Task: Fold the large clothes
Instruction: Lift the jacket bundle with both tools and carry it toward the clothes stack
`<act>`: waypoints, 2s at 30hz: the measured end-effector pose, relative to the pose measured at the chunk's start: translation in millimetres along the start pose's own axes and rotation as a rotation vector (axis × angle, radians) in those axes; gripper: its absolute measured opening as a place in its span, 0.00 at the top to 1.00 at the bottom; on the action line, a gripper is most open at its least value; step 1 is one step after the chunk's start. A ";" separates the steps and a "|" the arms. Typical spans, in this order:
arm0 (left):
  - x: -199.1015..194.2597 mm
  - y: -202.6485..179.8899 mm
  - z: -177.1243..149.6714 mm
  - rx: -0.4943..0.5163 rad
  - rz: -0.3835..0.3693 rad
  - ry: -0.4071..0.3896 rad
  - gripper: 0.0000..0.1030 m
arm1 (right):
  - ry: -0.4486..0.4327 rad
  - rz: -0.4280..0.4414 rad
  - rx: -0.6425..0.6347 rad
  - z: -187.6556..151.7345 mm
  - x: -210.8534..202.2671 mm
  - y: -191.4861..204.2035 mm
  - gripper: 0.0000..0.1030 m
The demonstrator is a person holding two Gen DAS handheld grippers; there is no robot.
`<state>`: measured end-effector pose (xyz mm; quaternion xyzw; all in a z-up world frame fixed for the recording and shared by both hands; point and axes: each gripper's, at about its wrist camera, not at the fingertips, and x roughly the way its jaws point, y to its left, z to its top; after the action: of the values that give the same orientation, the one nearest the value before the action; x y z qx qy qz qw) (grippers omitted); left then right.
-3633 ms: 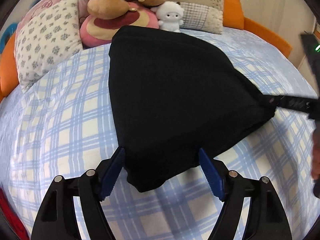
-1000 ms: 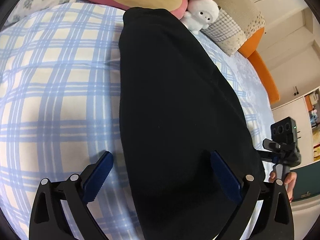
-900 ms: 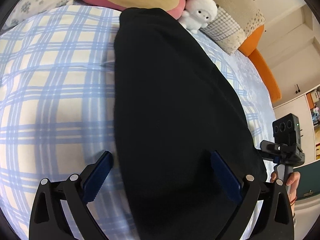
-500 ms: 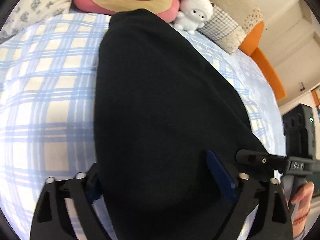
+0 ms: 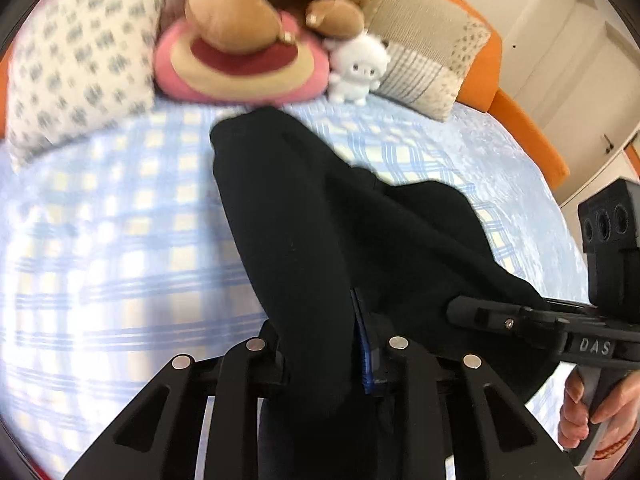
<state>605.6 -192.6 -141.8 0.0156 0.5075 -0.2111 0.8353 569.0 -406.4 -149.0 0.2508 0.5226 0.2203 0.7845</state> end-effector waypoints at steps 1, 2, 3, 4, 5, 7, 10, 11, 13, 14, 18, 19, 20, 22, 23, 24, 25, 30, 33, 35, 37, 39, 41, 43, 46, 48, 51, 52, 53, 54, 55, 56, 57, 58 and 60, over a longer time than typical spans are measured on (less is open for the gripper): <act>-18.3 2.2 -0.8 0.000 0.008 -0.016 0.73 | -0.007 0.009 -0.025 -2.3 -3.1 17.5 0.75; -34.5 5.2 -1.0 -0.004 0.012 -0.032 0.73 | -0.016 0.018 -0.051 -4.8 -6.2 34.6 0.75; -57.2 11.4 -2.5 -0.008 0.027 -0.058 0.73 | -0.023 0.027 -0.069 -4.3 -8.2 48.2 0.75; -73.2 18.0 -5.8 -0.023 0.033 -0.081 0.73 | -0.033 0.044 -0.081 -6.1 -9.6 63.9 0.75; -94.1 26.8 -9.0 -0.029 0.051 -0.106 0.73 | -0.041 0.066 -0.093 -8.0 -9.2 81.4 0.75; -130.0 43.2 -16.4 -0.039 0.083 -0.146 0.73 | -0.052 0.094 -0.117 -7.7 -2.6 115.0 0.75; -191.4 69.3 -32.1 -0.049 0.156 -0.208 0.73 | -0.055 0.148 -0.172 -9.4 11.2 179.8 0.75; -211.4 81.1 -37.5 -0.057 0.176 -0.226 0.73 | -0.052 0.165 -0.198 -10.7 16.0 203.9 0.75; -254.4 110.2 -51.2 -0.095 0.204 -0.265 0.73 | -0.044 0.193 -0.245 -13.2 25.5 246.6 0.75; -274.3 124.9 -57.2 -0.114 0.218 -0.284 0.73 | -0.037 0.209 -0.274 -16.0 31.2 271.4 0.75; -350.3 188.0 -93.5 -0.197 0.289 -0.356 0.73 | -0.010 0.254 -0.379 -30.4 56.2 361.1 0.75; -371.4 206.5 -107.2 -0.226 0.312 -0.377 0.73 | -0.002 0.267 -0.404 -34.8 64.3 381.4 0.75; -384.9 218.4 -116.8 -0.245 0.332 -0.391 0.73 | 0.013 0.288 -0.428 -40.6 75.6 404.7 0.75; -417.0 250.4 -145.7 -0.299 0.383 -0.420 0.73 | 0.041 0.317 -0.460 -52.0 94.5 439.8 0.75; -424.7 261.2 -154.6 -0.319 0.391 -0.428 0.73 | 0.057 0.324 -0.486 -61.8 105.9 460.5 0.75; -437.4 279.4 -171.6 -0.355 0.406 -0.440 0.73 | 0.067 0.325 -0.502 -68.3 113.7 473.6 0.75; -445.6 294.4 -183.8 -0.379 0.421 -0.445 0.73 | 0.087 0.331 -0.526 -80.6 124.4 492.4 0.75; -474.9 354.4 -248.0 -0.488 0.473 -0.480 0.73 | 0.141 0.349 -0.597 -119.2 170.0 554.7 0.75; -481.8 379.2 -279.6 -0.525 0.494 -0.499 0.73 | 0.153 0.345 -0.639 -141.3 193.0 577.5 0.75; -478.5 394.2 -298.8 -0.557 0.499 -0.503 0.73 | 0.170 0.344 -0.653 -152.6 210.8 585.2 0.75; -472.8 408.8 -315.1 -0.604 0.479 -0.514 0.73 | 0.189 0.338 -0.654 -161.7 227.3 586.5 0.75; -462.8 418.2 -331.7 -0.645 0.456 -0.525 0.73 | 0.195 0.329 -0.661 -170.3 244.2 583.3 0.75; -446.7 429.5 -350.0 -0.683 0.444 -0.525 0.73 | 0.201 0.317 -0.661 -177.8 260.3 574.2 0.75; -429.2 439.2 -366.7 -0.721 0.425 -0.518 0.73 | 0.219 0.297 -0.653 -184.5 280.3 561.6 0.75; -403.5 446.7 -386.4 -0.753 0.411 -0.509 0.73 | 0.233 0.269 -0.638 -187.9 301.8 540.6 0.75; -392.7 450.1 -393.6 -0.755 0.426 -0.511 0.72 | 0.236 0.266 -0.614 -187.2 310.3 527.4 0.75; -381.4 463.0 -407.9 -0.792 0.408 -0.511 0.69 | 0.255 0.268 -0.574 -188.2 322.5 509.6 0.74; -374.4 467.4 -413.2 -0.806 0.406 -0.500 0.68 | 0.256 0.255 -0.581 -192.2 326.5 506.3 0.73; -369.1 469.3 -415.2 -0.804 0.416 -0.487 0.66 | 0.257 0.219 -0.605 -198.7 333.1 503.8 0.71; -364.9 470.3 -416.9 -0.800 0.429 -0.476 0.64 | 0.261 0.191 -0.624 -203.9 338.5 501.9 0.68; -358.8 471.5 -419.6 -0.795 0.444 -0.463 0.64 | 0.264 0.173 -0.636 -208.4 343.1 500.2 0.66; -355.4 473.1 -422.6 -0.795 0.446 -0.457 0.62 | 0.258 0.171 -0.633 -212.4 346.9 496.7 0.66; -353.7 474.8 -424.8 -0.797 0.442 -0.458 0.62 | 0.253 0.178 -0.627 -213.5 347.8 494.9 0.65; -353.5 476.9 -427.0 -0.803 0.434 -0.460 0.61 | 0.248 0.184 -0.621 -213.9 347.5 494.3 0.65; -356.1 477.5 -426.3 -0.803 0.438 -0.460 0.62 | 0.233 0.171 -0.639 -215.3 344.5 499.2 0.65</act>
<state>282.0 464.5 -134.0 -0.2476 0.3365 0.1824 0.8901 449.9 226.0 -152.6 0.0085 0.4903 0.4649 0.7372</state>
